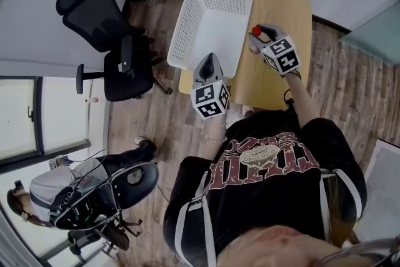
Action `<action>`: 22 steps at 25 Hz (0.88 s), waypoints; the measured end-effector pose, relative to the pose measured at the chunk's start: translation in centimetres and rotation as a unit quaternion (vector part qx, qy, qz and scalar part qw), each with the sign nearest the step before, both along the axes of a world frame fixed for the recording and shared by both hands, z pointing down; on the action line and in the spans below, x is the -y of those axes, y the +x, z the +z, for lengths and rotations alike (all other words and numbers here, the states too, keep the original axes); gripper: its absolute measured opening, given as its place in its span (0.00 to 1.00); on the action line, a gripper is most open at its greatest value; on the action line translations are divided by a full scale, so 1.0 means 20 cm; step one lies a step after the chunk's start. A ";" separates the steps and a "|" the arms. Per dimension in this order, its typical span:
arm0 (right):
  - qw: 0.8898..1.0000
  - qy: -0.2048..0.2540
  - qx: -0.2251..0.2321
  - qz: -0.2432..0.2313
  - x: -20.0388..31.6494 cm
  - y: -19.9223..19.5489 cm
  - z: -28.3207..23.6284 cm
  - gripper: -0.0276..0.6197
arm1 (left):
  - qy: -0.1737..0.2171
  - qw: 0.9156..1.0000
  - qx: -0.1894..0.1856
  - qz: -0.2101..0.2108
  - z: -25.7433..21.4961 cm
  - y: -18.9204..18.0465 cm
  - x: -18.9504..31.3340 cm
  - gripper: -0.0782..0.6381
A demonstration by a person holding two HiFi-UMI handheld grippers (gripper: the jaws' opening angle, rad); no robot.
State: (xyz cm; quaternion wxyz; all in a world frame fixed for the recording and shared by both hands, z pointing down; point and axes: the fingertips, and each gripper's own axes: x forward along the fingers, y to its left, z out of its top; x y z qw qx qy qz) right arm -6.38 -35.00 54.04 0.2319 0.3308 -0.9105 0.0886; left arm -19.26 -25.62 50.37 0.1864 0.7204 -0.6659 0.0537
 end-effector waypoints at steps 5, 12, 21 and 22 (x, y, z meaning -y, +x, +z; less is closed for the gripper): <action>1.000 -0.007 -0.008 -0.003 -0.04 0.01 0.04 0.30 | 0.000 1.000 0.011 0.002 -0.02 0.02 -0.02 0.18; 1.000 -0.003 -0.014 -0.006 -0.08 0.02 0.06 0.30 | 0.001 1.000 0.008 0.000 0.00 0.02 -0.02 0.18; 1.000 0.002 -0.010 0.005 -0.10 0.04 0.06 0.30 | 0.000 1.000 0.009 0.003 -0.01 0.02 -0.03 0.18; 1.000 0.000 -0.011 0.006 -0.10 0.04 0.06 0.30 | 0.000 1.000 0.009 0.003 -0.01 0.02 -0.03 0.18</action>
